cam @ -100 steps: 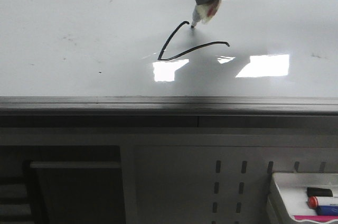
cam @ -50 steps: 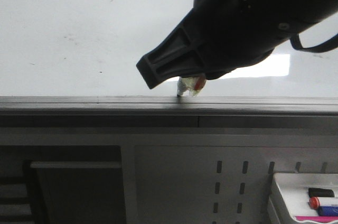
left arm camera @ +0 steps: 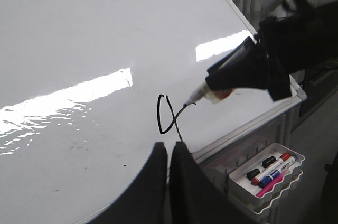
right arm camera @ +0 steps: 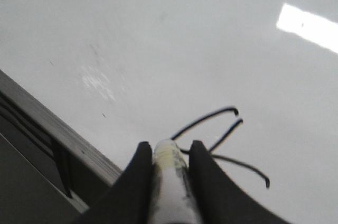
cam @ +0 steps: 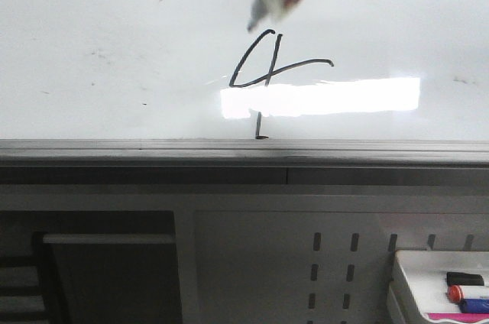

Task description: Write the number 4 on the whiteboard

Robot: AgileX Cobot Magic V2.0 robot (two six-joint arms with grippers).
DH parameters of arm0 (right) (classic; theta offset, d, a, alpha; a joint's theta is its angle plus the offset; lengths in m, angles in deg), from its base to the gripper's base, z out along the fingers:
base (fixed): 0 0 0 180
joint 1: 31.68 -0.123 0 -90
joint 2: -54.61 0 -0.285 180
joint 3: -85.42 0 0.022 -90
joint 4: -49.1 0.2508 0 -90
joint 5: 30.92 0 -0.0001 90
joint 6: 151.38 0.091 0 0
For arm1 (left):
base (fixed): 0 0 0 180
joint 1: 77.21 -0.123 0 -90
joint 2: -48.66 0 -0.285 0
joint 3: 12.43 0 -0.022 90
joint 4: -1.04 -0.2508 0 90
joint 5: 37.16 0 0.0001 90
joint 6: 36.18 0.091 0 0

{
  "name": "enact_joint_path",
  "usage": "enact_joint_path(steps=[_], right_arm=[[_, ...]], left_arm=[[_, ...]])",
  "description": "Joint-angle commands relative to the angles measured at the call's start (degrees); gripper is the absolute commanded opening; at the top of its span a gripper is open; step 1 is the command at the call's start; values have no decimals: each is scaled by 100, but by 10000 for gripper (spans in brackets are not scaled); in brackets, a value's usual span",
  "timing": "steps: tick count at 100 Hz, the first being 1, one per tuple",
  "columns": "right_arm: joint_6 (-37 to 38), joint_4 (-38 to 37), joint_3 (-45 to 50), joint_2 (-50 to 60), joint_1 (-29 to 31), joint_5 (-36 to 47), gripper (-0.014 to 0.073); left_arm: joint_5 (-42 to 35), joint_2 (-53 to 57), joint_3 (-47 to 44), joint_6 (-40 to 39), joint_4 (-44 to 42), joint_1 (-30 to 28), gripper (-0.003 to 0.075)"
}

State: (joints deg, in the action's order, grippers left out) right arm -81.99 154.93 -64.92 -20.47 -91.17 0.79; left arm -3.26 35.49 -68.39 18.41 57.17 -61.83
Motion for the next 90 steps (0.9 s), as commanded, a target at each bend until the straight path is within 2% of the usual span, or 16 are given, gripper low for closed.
enact_joint_path(steps=[1, 7, 19, 26, 45, 67, 82, 90], right_arm=[[-392, 51, -260, 446, -78, -313, -72], [-547, 51, -260, 653, -78, -489, -72], [-727, 51, -260, 898, -78, -709, -72], [-878, 51, -260, 956, -78, -860, -72], [-891, 51, -249, 944, -78, -1401, -72], [-922, 51, -192, 944, -78, -1723, -72], [-1155, 51, 162, 944, -78, -2029, -72], [-1155, 51, 304, 944, -78, -2238, -72]], left_arm=[[-44, -149, 228, -51, 254, -5, 13], [165, -299, 277, -51, 226, -5, 73], [527, -907, 453, -51, 150, -5, 252], [731, -1326, 644, -51, 150, -5, 302], [941, -2275, 1362, 311, -49, 284, 305], [1354, -3214, 2319, 321, -1065, 1058, 310], [1491, -3754, 2905, 321, -1466, 1528, 387], [1521, -4010, 3133, 321, -1513, 1655, 395]])
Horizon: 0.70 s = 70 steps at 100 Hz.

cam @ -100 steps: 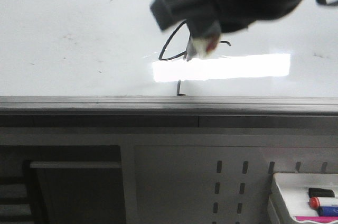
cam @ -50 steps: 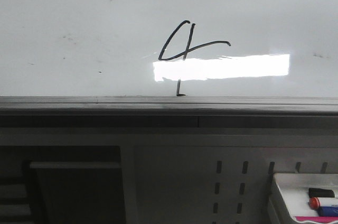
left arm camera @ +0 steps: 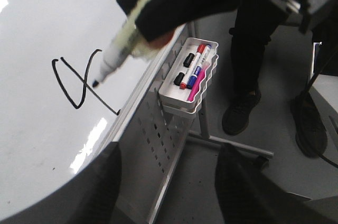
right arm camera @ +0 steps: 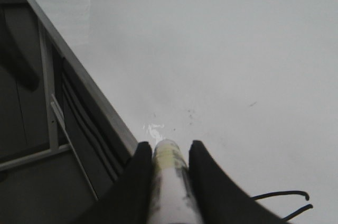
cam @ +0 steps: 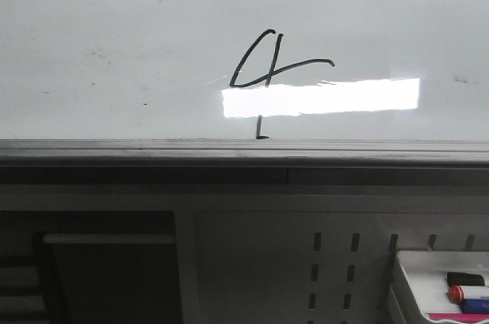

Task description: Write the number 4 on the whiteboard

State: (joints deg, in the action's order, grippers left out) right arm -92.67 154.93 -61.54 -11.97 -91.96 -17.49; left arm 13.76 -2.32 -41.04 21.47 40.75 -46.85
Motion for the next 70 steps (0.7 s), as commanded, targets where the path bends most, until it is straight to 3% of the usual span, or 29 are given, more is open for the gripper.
enact_joint_path(steps=[1, 21, 70], right_arm=[[-86, 51, -33, 95, 1, -435, -72], [-242, 16, 76, 95, 1, -1383, -72], [-281, -192, 76, 84, 1, -1744, -72]], left_arm=[[-179, -250, 433, 16, 119, 173, 395], [420, -864, 758, 278, 108, 440, 395], [397, -1434, 823, 410, 108, 621, 386]])
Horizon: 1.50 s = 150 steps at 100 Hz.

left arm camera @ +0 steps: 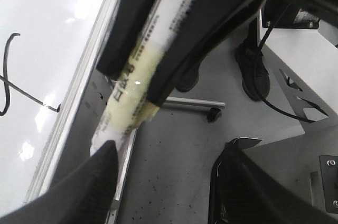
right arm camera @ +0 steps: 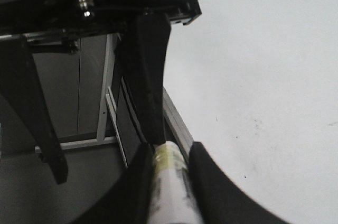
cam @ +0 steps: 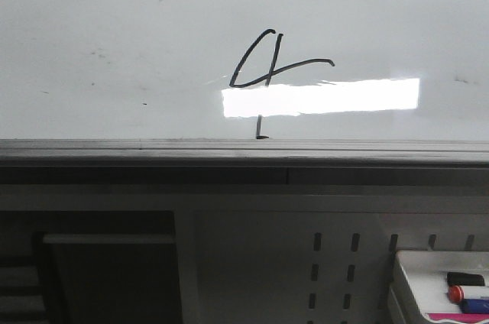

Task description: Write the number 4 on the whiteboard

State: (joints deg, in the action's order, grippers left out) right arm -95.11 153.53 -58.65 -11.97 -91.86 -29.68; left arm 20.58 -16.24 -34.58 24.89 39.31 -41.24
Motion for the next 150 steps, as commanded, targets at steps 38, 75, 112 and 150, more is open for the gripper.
enact_joint_path(steps=[38, 75, 112, 150], right_arm=[[-38, -52, -170, -199, 27, 694, -72], [26, 209, 586, -414, 934, -600, -72], [-44, -205, 586, -414, 947, -1525, -72], [-59, -322, 574, -288, 947, -2209, -72]], left_arm=[[-489, -44, 176, 129, 183, 60, 386], [-595, -162, 139, 129, -170, 60, 386], [-621, -790, -358, 349, -104, 60, 386], [-792, -830, -358, 673, 362, 60, 386]])
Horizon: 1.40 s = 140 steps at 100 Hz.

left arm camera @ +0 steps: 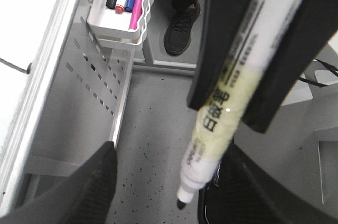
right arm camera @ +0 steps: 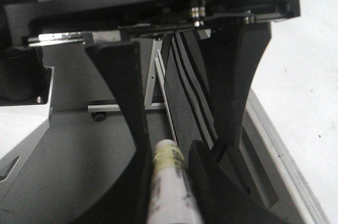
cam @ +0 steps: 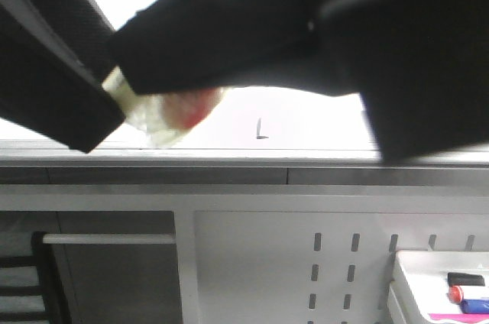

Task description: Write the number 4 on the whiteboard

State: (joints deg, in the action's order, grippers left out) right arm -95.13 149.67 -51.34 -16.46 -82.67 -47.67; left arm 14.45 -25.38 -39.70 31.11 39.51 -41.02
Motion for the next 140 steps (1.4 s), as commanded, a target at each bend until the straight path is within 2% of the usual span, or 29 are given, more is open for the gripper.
enact_joint_path(steps=[1, 21, 35, 45, 64, 67, 100, 105, 112, 131, 140], right_arm=[[-57, 64, -157, 177, 29, -415, -72], [-86, 64, -195, 199, 29, -681, -72], [-95, 64, -325, 199, 29, -681, -72], [-95, 64, -363, 199, 29, -658, -72], [-95, 64, -363, 199, 29, -658, -72], [-95, 64, -363, 199, 29, -658, -72], [-85, 77, -363, 199, 29, -451, -66], [-85, 77, -363, 199, 29, -397, -39], [-85, 99, -363, 199, 29, -376, 41], [-75, 489, -363, 276, 29, 27, 434], [-75, 603, -363, 488, 29, 516, 518]], left_arm=[[-179, 84, 154, 71, 375, 38, 386], [-243, 84, 154, 376, 939, 38, 386], [-290, 70, 154, 407, 1025, 38, 371], [-290, -17, 154, 407, 1025, 38, 278], [-290, -216, 154, 407, 1025, 38, 4], [-290, -230, 154, 407, 1025, 38, -20], [-290, -228, 154, 407, 982, 38, -20], [-290, -228, 154, 407, 969, 38, -20], [-290, -228, 154, 407, 932, 38, -20], [-290, -228, 154, 407, 874, 28, -20], [-304, -228, 154, 407, 874, 6, -20]])
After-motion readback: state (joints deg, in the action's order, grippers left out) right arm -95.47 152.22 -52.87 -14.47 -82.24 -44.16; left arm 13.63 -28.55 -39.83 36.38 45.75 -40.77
